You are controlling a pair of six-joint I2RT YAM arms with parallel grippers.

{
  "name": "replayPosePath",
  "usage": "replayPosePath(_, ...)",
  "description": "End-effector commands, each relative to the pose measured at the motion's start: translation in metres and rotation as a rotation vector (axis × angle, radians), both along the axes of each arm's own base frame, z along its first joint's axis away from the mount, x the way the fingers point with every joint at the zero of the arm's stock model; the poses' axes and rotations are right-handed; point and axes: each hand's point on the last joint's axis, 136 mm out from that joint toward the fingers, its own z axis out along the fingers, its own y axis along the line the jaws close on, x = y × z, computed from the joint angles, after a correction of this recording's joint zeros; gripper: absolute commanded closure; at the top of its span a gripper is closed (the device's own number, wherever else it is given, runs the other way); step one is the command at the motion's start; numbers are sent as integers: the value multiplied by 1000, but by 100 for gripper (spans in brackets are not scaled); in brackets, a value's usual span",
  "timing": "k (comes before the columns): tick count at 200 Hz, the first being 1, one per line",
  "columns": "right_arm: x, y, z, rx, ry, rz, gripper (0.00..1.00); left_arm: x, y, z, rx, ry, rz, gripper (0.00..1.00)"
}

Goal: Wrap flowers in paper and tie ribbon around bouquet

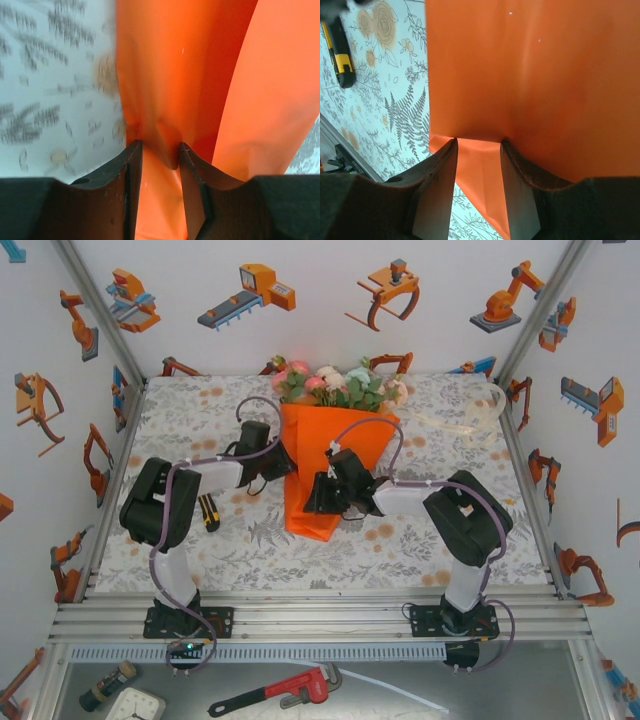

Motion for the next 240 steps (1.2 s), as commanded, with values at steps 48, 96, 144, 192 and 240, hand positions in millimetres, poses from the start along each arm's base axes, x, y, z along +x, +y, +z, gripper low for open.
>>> replayPosePath(48, -48, -30, -15, -73, 106, 51, 59, -79, 6, -8, 17, 106, 53, 65)
replayPosePath(96, -79, -65, -16, -147, 107, 72, 59, -101, 9, 16, 96, 55, 91, 64)
replayPosePath(144, -78, -68, -10, -147, 85, 62, 59, -100, 9, 80, 118, -165, 60, 54)
replayPosePath(192, -73, -61, -4, -113, 65, 67, 59, -63, -76, 121, -146, -193, -128, 56)
replayPosePath(240, -74, -60, -6, -85, 71, 49, 59, -16, -82, 54, -56, -88, 16, 61)
